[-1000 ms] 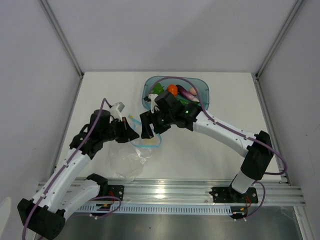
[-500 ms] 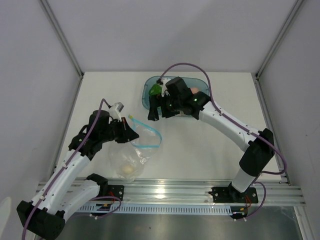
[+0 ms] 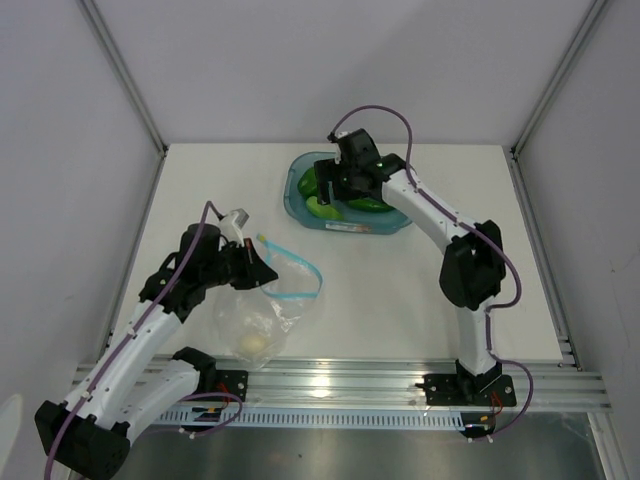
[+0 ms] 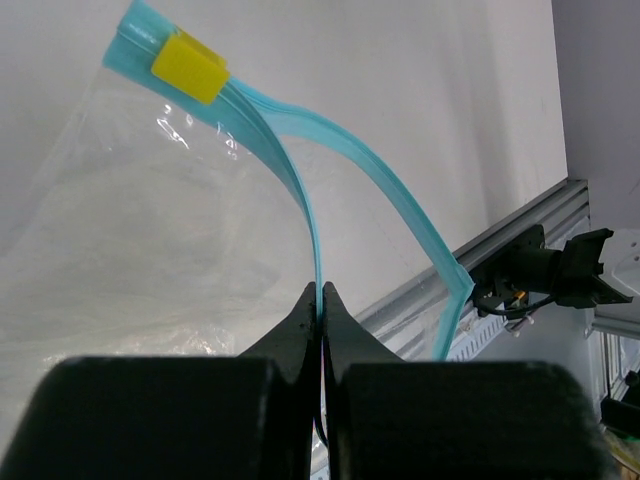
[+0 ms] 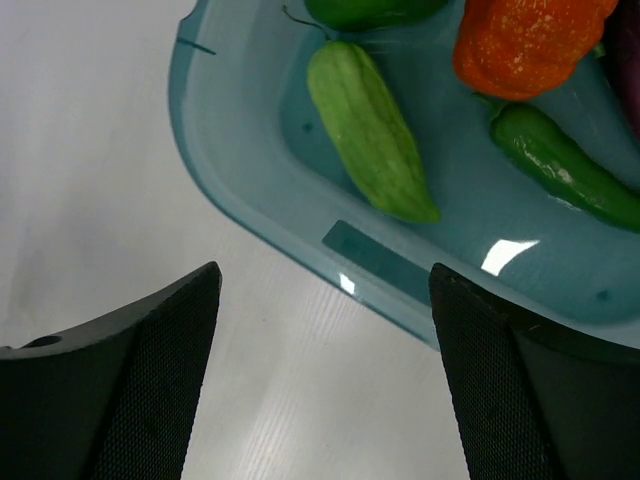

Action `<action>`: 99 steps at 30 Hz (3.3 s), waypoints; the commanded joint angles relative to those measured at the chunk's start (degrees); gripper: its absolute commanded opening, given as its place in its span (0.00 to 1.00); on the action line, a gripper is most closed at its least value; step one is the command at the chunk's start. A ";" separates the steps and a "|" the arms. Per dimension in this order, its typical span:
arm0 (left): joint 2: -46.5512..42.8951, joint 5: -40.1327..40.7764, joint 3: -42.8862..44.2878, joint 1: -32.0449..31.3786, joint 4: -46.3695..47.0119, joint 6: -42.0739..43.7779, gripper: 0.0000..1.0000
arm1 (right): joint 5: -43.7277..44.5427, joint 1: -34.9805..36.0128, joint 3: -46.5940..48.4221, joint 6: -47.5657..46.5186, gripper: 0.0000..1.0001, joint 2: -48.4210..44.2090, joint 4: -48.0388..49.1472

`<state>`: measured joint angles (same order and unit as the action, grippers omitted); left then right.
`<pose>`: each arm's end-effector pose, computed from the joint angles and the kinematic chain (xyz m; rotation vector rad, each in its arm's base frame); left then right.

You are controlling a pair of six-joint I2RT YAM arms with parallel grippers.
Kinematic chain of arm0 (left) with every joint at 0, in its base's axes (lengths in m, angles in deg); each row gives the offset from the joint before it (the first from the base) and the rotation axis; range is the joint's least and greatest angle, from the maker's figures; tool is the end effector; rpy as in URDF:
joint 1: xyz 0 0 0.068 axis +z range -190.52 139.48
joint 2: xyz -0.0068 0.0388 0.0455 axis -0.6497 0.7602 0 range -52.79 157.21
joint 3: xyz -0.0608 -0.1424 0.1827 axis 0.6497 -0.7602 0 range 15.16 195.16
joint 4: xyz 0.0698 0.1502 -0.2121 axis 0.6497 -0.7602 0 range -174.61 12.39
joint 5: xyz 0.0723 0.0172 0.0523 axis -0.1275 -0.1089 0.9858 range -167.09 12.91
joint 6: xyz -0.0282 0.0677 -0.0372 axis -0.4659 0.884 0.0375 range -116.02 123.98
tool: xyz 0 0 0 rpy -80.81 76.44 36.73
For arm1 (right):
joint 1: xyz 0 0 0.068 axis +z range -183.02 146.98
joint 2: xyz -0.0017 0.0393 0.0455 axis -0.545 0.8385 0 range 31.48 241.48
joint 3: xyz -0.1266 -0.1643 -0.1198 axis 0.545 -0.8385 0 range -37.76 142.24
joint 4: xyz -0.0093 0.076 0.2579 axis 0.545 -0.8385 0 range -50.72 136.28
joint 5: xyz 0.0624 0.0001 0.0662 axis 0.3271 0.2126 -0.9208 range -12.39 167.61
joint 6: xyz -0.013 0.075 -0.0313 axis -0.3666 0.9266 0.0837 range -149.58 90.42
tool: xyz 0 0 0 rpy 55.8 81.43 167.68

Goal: Place the food in the zip-top bag and seal the zipper
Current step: Pick up the fake vegetable from the bin, then place the fake vegetable in the zipper food storage bag.

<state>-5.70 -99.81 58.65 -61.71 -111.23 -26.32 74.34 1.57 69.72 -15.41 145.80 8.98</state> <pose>0.2061 -0.1095 0.2408 0.0461 2.3241 -0.9170 0.3907 0.2744 0.2506 -0.4523 2.3486 0.4798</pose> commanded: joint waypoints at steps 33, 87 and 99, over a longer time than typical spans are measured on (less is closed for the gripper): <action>4.85 -5.05 -4.55 0.36 9.45 1.48 0.01 | -10.80 -3.30 25.23 -11.54 0.62 28.32 -6.47; 2.13 -5.41 -3.67 0.36 6.21 -1.95 0.01 | -11.40 -4.97 22.63 -3.64 0.00 4.08 -6.83; -1.74 -5.06 -2.88 0.36 3.57 -3.97 0.01 | -25.56 3.90 -10.44 19.12 0.00 -22.02 8.29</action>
<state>-5.79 -104.84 53.44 -61.71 -106.38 -29.08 52.61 2.77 62.75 -3.71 128.51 11.51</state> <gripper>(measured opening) 0.004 0.531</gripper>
